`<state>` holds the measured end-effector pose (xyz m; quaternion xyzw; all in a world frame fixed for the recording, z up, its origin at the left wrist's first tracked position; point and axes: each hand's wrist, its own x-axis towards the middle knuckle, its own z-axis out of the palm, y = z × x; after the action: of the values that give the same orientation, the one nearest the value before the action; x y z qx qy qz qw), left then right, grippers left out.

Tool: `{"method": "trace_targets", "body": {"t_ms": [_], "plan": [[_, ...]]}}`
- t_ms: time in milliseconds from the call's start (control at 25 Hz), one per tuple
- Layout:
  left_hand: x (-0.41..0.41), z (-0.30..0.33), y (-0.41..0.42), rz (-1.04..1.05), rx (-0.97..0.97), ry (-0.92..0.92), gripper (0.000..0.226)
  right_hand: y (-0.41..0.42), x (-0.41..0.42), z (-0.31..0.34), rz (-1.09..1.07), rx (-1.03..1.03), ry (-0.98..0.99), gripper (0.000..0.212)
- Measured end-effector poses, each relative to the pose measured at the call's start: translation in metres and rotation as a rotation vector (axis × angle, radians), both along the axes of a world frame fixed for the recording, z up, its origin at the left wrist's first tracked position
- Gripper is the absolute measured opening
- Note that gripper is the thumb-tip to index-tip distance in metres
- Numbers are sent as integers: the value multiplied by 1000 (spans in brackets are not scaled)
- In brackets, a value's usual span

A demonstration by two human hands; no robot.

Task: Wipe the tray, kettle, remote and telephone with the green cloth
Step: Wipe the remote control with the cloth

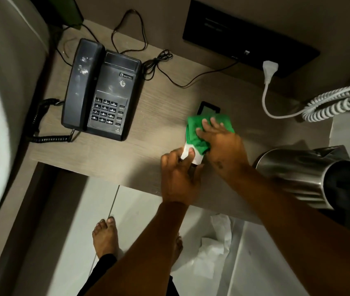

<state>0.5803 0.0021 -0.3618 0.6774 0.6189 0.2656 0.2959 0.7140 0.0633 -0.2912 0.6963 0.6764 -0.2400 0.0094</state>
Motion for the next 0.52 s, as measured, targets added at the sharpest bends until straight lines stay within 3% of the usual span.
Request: {"method": "trace_targets", "body": {"t_ms": [80, 160, 360, 520], "plan": [[0, 0, -1, 16, -41, 2, 36, -15, 3, 2, 41, -3, 44, 49], [-1, 0, -1, 4, -17, 31, 37, 2, 11, 1, 69, -18, -45, 52], [0, 0, 0, -18, -2, 55, 43, 68, 15, 2, -115, 98, -193, 35], [-1, 1, -1, -8, -20, -6, 39, 13, -3, -9, -58, 112, -93, 52]]}}
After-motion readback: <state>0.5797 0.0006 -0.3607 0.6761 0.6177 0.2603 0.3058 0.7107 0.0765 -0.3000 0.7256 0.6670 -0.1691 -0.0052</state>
